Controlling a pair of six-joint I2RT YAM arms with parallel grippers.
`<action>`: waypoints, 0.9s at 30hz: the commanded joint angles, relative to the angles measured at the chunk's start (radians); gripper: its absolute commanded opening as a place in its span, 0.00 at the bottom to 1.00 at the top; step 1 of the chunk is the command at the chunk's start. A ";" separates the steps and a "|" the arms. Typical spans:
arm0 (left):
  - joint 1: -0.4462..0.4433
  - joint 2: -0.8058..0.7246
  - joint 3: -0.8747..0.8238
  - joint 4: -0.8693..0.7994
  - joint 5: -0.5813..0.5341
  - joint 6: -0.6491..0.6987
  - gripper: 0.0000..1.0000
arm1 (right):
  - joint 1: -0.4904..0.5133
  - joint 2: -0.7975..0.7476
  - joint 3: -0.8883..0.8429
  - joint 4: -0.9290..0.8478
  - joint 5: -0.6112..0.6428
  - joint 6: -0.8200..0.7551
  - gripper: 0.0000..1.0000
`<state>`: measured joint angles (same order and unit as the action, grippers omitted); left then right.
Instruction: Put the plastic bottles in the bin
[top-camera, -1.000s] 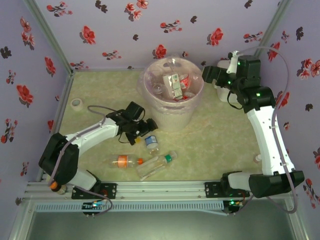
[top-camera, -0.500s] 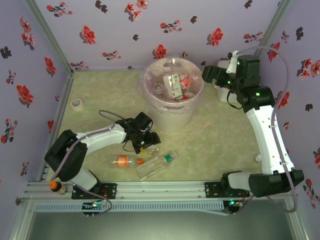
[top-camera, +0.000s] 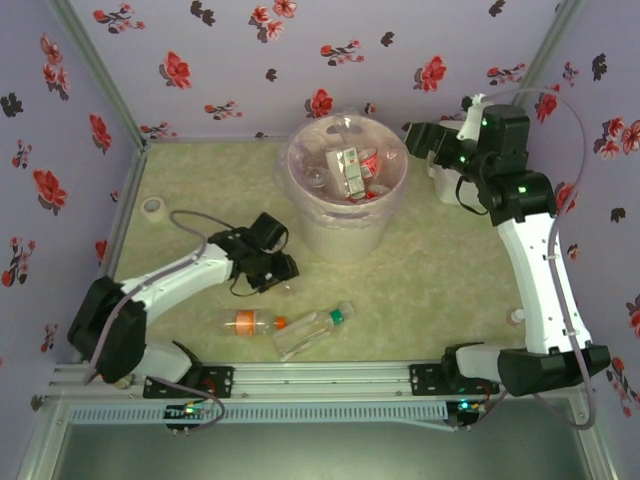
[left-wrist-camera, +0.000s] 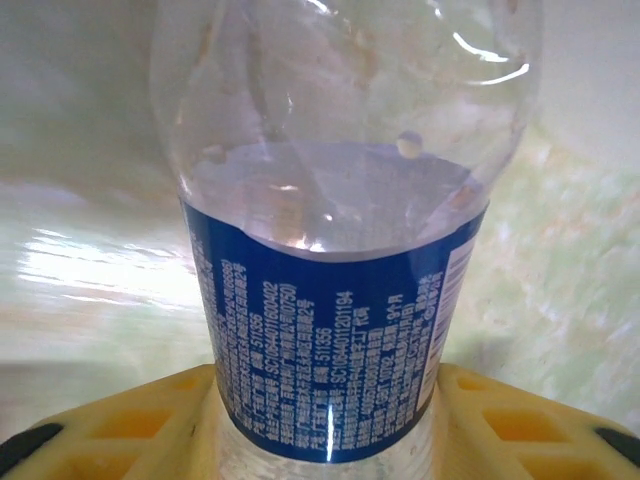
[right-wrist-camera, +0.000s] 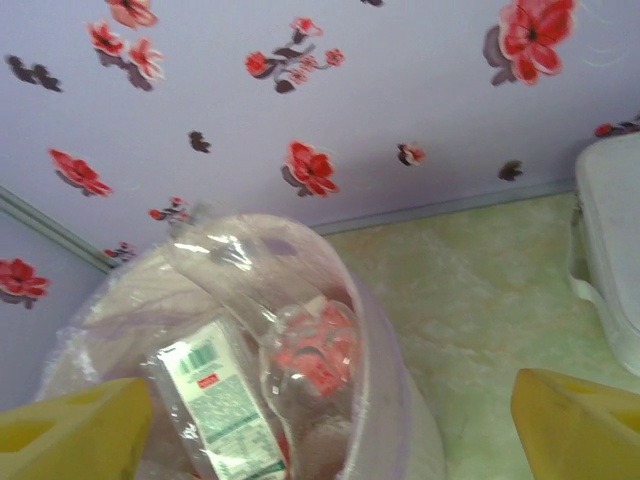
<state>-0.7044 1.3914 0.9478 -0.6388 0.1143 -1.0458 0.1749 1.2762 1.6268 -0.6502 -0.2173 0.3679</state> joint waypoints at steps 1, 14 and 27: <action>0.079 -0.119 0.122 -0.180 -0.160 0.126 0.37 | 0.015 -0.003 0.064 0.060 -0.106 0.053 0.91; 0.172 -0.024 0.868 -0.173 -0.287 0.723 0.01 | 0.206 0.216 0.393 -0.024 -0.121 -0.009 0.77; 0.127 0.513 1.479 -0.326 -0.102 0.891 0.00 | 0.198 0.221 0.374 -0.043 -0.028 -0.039 0.73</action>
<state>-0.5549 1.8542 2.3318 -0.8558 -0.0467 -0.2249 0.3786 1.4979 1.9892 -0.6788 -0.2787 0.3592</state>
